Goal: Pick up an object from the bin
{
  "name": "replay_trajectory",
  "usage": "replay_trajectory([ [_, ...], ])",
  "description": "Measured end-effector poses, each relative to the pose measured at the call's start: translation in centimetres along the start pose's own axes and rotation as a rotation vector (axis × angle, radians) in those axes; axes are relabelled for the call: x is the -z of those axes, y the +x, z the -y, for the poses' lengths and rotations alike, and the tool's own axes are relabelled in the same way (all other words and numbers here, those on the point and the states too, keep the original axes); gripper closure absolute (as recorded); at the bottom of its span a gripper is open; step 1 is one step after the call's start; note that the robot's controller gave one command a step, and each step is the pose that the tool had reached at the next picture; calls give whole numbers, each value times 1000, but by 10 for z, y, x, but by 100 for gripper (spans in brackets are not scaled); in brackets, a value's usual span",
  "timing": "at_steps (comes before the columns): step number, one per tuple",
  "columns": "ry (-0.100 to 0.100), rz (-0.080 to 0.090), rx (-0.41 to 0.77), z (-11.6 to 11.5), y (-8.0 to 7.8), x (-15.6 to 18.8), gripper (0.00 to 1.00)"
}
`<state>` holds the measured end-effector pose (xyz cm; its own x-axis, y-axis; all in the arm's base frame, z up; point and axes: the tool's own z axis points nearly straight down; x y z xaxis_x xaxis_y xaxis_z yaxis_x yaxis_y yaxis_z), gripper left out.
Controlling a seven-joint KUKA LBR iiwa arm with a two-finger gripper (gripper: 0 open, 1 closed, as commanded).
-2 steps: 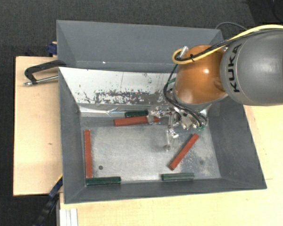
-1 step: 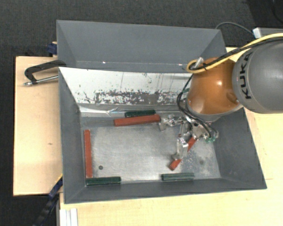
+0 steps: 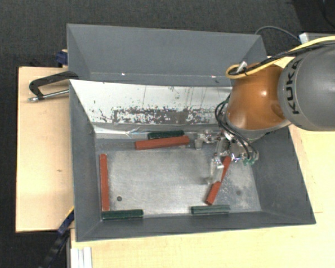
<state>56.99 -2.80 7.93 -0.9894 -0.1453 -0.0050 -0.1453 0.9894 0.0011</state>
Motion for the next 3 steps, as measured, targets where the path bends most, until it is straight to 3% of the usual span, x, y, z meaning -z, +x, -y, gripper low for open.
replay_trajectory([
  [1,0,-2,3,26,12,5,0],
  [2,0,-2,286,43,23,12,0],
  [3,0,-3,225,96,64,-8,100],
])
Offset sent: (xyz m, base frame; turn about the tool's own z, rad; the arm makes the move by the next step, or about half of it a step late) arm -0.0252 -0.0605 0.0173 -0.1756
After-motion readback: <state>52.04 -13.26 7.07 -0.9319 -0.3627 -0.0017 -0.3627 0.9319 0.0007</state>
